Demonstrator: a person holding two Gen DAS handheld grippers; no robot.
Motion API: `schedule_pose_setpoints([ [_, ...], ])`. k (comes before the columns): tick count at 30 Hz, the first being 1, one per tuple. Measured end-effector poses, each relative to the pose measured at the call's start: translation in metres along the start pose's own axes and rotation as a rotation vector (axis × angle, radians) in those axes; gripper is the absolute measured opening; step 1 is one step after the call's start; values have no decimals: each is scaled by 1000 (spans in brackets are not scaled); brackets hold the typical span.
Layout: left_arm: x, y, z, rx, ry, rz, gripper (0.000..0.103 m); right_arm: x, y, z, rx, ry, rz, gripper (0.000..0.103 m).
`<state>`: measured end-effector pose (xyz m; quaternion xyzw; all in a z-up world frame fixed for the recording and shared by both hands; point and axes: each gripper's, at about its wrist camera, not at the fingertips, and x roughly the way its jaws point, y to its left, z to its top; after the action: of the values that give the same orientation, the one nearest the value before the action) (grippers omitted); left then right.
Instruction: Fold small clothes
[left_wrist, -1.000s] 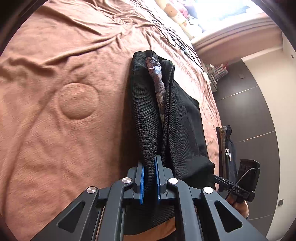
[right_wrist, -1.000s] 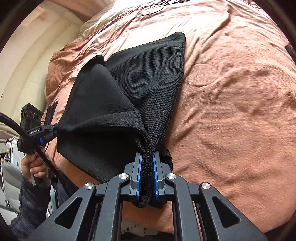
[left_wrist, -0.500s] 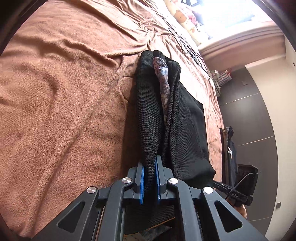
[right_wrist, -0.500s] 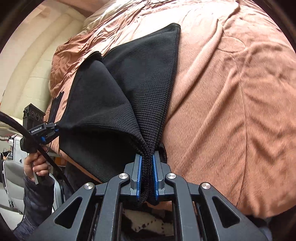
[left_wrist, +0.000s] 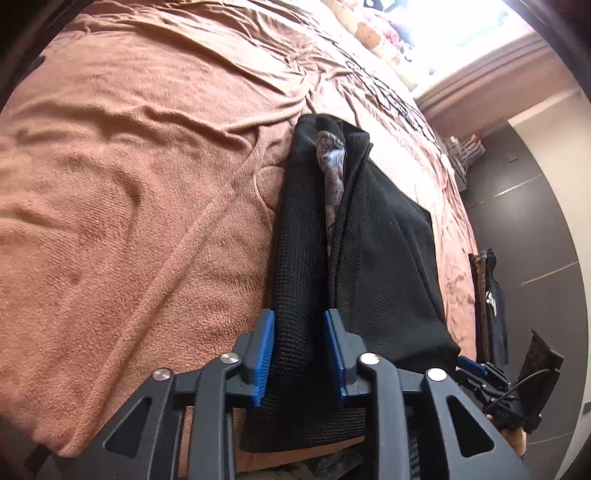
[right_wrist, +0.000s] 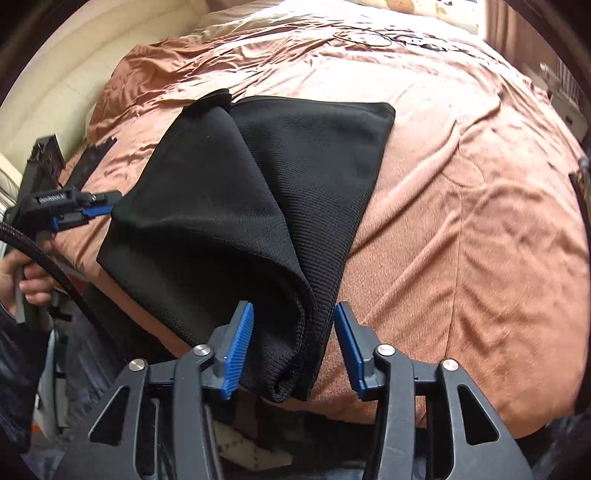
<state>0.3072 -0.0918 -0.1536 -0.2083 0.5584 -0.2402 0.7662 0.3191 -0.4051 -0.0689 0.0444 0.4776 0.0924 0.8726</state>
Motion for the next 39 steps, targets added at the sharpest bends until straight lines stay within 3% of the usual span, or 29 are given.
schedule_pose_setpoints([
  [2,-7,-1,-1,-7,-21,-19,50,2,8,2,-44,-6,-30,44],
  [4,-14,-4,-1,-10,-37,-40,55,7,20,0,-90,-13,-59,44],
  [12,-3,-23,-3,-9,21,-114,61,18,44,-6,-223,-16,-81,44],
  [16,17,-30,-10,2,87,-42,61,28,36,-2,-241,4,-77,44],
  [17,21,-30,-13,-4,98,-39,61,29,33,-1,-240,2,-79,40],
  [18,25,-29,-15,-11,105,-48,61,31,31,-1,-236,2,-72,28],
  [21,30,-28,-17,-37,98,-62,61,32,22,1,-193,-3,-38,14],
  [22,29,-28,-16,-45,82,-69,51,30,16,2,-166,-10,-19,13],
  [23,28,-29,-15,-48,71,-68,30,29,10,2,-127,-17,4,11],
  [25,30,-33,-10,-54,71,-93,14,29,0,1,-68,-21,48,11],
  [27,31,-41,-4,-45,62,-141,11,32,-10,-1,-15,-21,95,11],
  [39,25,-119,50,56,-5,-238,7,33,-51,-8,139,-45,269,11],
])
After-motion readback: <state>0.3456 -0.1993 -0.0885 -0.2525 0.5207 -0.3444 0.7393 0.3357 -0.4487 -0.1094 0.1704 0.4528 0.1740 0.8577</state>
